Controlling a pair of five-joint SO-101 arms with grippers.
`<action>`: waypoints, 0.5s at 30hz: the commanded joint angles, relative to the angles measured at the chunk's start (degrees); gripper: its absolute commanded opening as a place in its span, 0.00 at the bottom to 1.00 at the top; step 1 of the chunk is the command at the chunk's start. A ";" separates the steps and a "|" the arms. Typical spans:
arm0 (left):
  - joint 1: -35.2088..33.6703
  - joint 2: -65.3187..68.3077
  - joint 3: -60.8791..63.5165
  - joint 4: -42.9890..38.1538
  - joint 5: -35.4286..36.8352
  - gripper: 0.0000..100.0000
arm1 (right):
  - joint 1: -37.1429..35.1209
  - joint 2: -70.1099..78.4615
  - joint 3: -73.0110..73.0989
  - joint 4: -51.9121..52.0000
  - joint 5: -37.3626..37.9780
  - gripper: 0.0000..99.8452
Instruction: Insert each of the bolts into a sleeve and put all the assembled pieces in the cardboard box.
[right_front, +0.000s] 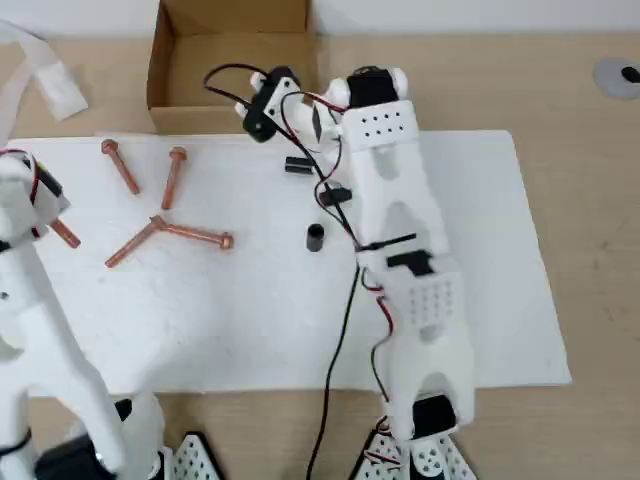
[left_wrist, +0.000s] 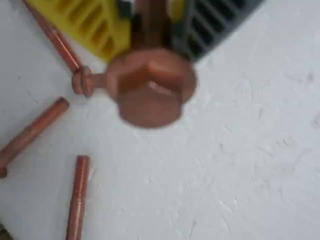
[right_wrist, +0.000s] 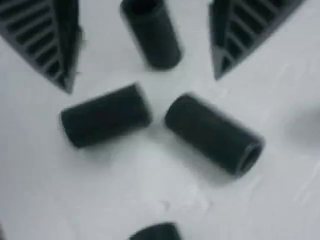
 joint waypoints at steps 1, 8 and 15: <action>-0.44 -7.43 5.80 -4.48 -2.29 0.01 | -2.51 1.01 -4.53 1.41 1.76 0.27; -0.44 -17.54 19.25 -10.90 -4.22 0.01 | -6.29 1.54 -2.42 -0.79 3.87 0.29; -0.44 -26.86 32.09 -17.14 -4.22 0.01 | -6.37 6.11 -2.77 -4.31 5.80 0.29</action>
